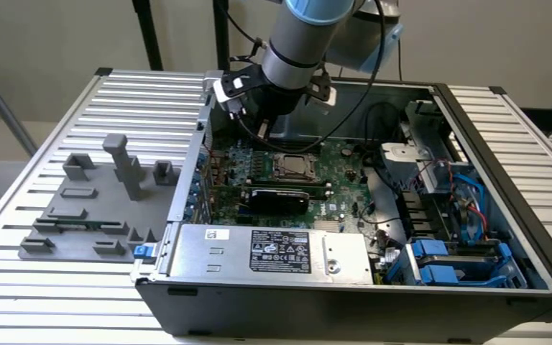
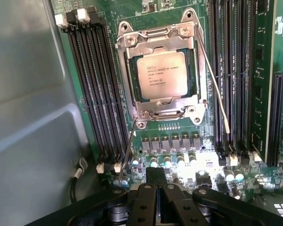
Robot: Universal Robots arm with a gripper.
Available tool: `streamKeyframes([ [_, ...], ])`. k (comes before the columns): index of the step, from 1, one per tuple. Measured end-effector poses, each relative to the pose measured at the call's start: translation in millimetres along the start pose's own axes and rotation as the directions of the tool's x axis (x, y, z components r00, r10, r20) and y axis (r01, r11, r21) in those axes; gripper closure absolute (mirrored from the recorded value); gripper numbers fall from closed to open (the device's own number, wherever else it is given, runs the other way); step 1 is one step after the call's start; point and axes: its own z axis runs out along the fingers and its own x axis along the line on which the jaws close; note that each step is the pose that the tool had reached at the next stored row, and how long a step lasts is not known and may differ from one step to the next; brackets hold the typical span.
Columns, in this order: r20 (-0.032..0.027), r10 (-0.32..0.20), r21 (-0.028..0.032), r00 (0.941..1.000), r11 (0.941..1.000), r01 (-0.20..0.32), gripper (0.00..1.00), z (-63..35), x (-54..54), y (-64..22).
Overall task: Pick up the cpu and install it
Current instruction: 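Install the first cpu locking lever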
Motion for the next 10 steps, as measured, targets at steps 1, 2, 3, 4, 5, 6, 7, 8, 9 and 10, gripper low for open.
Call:
streamKeyframes([
  [1, -0.0028, 0.002, 0.0022, 1.0000, 1.0000, -0.002, 0.89, -0.3, -0.2, -0.5],
  [2, -0.0053, 0.004, 0.0041, 1.0000, 1.0000, -0.004, 0.89, -0.6, -0.5, -1.1],
  [3, -0.0075, 0.006, 0.0056, 1.0000, 1.0000, -0.006, 0.89, -0.8, -0.7, -1.8],
  [4, -0.0091, 0.009, 0.0063, 0.9999, 0.9999, -0.009, 0.89, -0.8, -0.8, -2.3],
  [5, -0.0107, 0.014, 0.0060, 0.9998, 0.9999, -0.014, 0.89, -0.7, -0.9, -2.7],
  [6, -0.0127, 0.021, 0.0052, 0.9997, 0.9998, -0.021, 0.89, -0.6, -0.9, -3.0],
  [7, -0.0152, 0.029, 0.0041, 0.9995, 0.9996, -0.029, 0.89, -0.6, -1.0, -3.3],
  [8, -0.0182, 0.039, 0.0027, 0.9991, 0.9992, -0.039, 0.89, -0.5, -1.0, -3.4],
  [9, -0.0218, 0.051, 0.0011, 0.9985, 0.9987, -0.051, 0.89, -0.5, -1.0, -3.5],
  [10, -0.0259, 0.065, -0.0006, 0.9975, 0.9979, -0.065, 0.89, -0.5, -1.1, -3.6],
])
